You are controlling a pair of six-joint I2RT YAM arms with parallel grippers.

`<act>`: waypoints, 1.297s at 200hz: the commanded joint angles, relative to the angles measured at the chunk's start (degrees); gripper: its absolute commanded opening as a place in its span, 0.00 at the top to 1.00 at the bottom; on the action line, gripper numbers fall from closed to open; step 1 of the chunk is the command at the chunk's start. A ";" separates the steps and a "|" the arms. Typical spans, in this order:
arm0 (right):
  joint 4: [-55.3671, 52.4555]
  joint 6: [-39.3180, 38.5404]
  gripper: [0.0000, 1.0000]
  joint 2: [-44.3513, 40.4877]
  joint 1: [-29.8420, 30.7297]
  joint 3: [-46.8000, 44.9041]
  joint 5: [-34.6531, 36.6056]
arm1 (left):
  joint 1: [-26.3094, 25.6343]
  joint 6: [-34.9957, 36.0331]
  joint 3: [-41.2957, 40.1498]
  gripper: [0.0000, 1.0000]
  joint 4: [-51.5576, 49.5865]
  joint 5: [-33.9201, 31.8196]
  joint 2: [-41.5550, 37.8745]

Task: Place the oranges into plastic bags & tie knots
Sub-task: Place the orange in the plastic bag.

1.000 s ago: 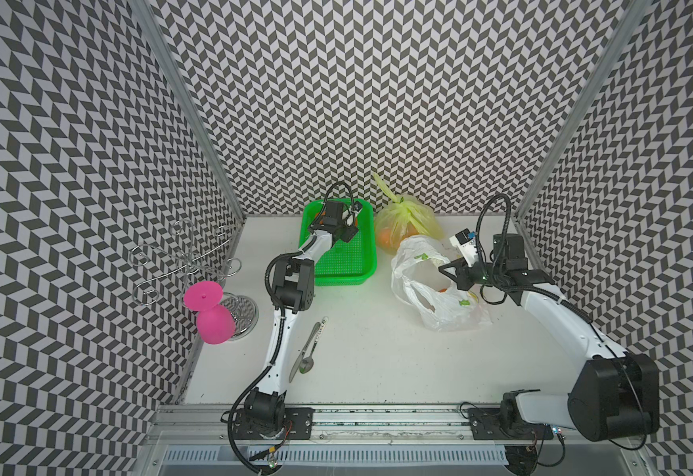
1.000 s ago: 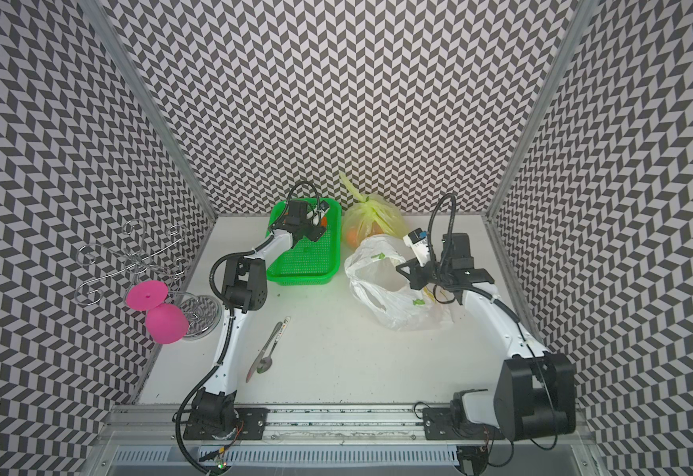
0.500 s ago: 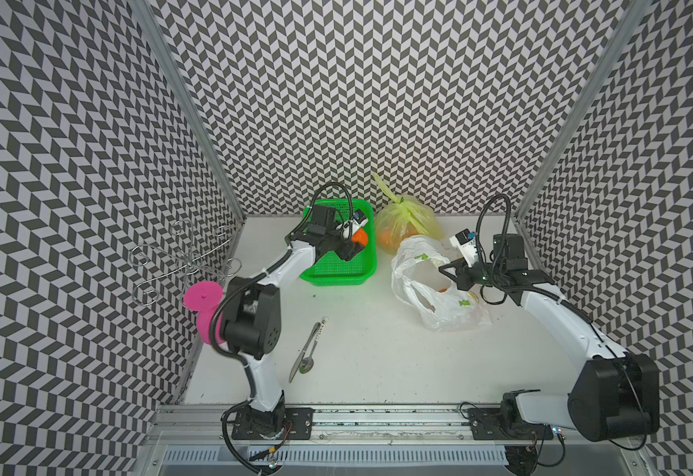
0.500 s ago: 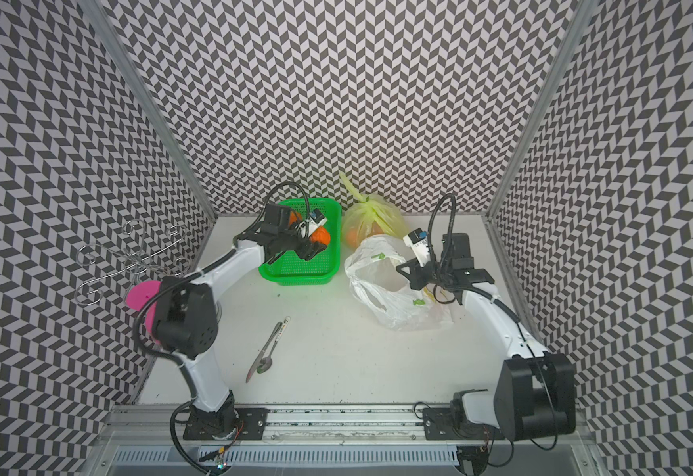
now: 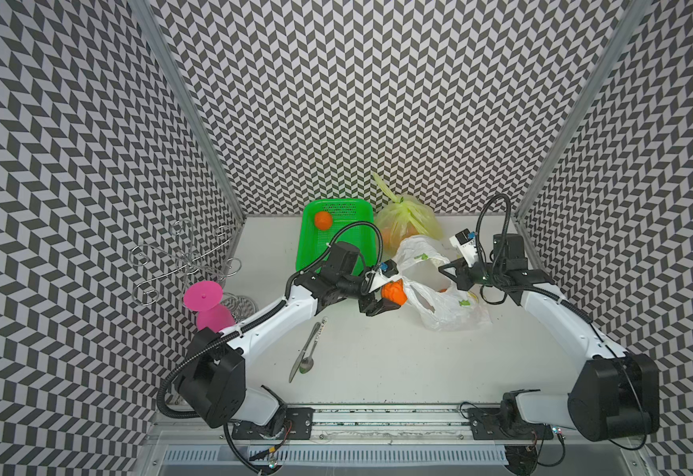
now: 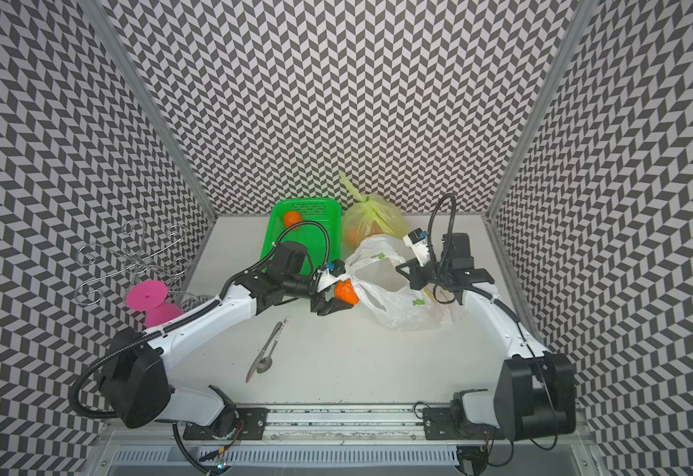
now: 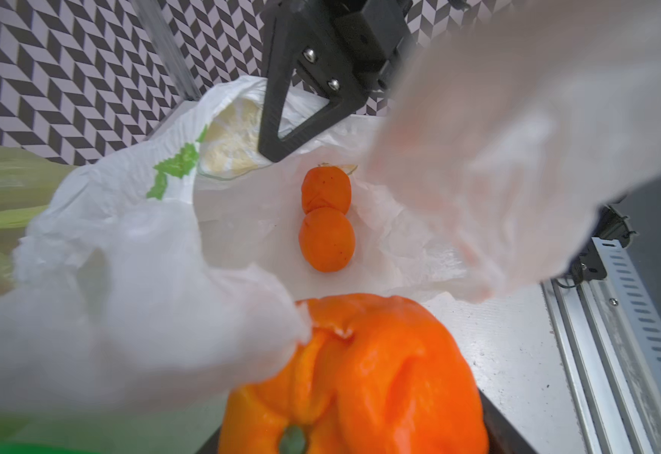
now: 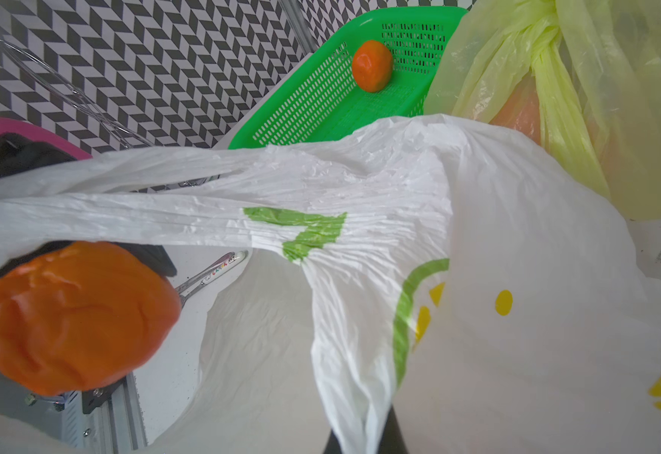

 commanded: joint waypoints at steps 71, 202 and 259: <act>2.03 0.48 1.00 0.93 -0.13 0.44 -7.22 | -5.99 -8.25 5.67 0.41 18.18 -11.49 13.60; 0.42 -0.72 1.00 -0.09 -0.16 1.92 -1.30 | -6.13 -3.85 1.26 0.15 16.38 -19.48 8.82; 0.71 -0.50 1.00 0.78 -0.14 1.71 -0.88 | -5.65 -1.20 1.77 0.16 9.10 -15.15 3.10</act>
